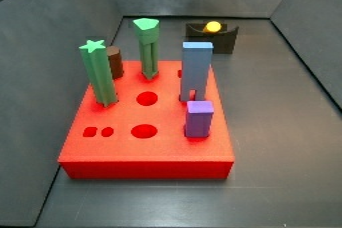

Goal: Pick up the oval object. Move up. Place the oval object on the fixture. Regrasp the oval object. Move to above the board. Insert the oval object.
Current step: Regrasp the oval object.

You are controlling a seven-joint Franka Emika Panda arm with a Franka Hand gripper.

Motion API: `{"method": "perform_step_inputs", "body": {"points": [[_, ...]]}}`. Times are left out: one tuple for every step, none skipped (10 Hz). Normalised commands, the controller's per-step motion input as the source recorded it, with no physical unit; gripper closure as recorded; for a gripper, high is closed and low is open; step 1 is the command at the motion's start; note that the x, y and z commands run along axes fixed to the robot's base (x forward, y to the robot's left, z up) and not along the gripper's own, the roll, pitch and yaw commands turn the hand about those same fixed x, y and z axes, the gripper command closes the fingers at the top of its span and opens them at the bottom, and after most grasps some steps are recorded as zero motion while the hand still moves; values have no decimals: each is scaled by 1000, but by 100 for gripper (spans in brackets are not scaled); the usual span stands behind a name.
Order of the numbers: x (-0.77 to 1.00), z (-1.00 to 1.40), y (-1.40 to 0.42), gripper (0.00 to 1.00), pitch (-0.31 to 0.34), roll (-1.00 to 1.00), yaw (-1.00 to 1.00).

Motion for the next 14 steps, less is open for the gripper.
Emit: {"method": "perform_step_inputs", "body": {"points": [[-74, 99, -213, 0, 6, 1000, 14], [-41, -7, -61, 0, 4, 1000, 14], [-26, 20, -18, 0, 5, 1000, 15], [-29, 18, -32, 0, 1, 1000, 15], [-38, 13, -34, 0, -2, 1000, 15], [-51, 16, -27, 0, -10, 1000, 16], [-57, 14, -26, 0, -16, 1000, 16], [-53, 3, -23, 0, -25, 1000, 17], [-53, 4, -24, 0, -29, 1000, 17], [-44, 5, -20, 0, -42, 1000, 18], [-39, 3, -20, 0, -47, 1000, 19], [-35, 2, -17, 0, -55, 1000, 19], [-37, 1, -16, 0, -58, 1000, 19], [-29, 9, -18, 0, -58, 1000, 18]]}}
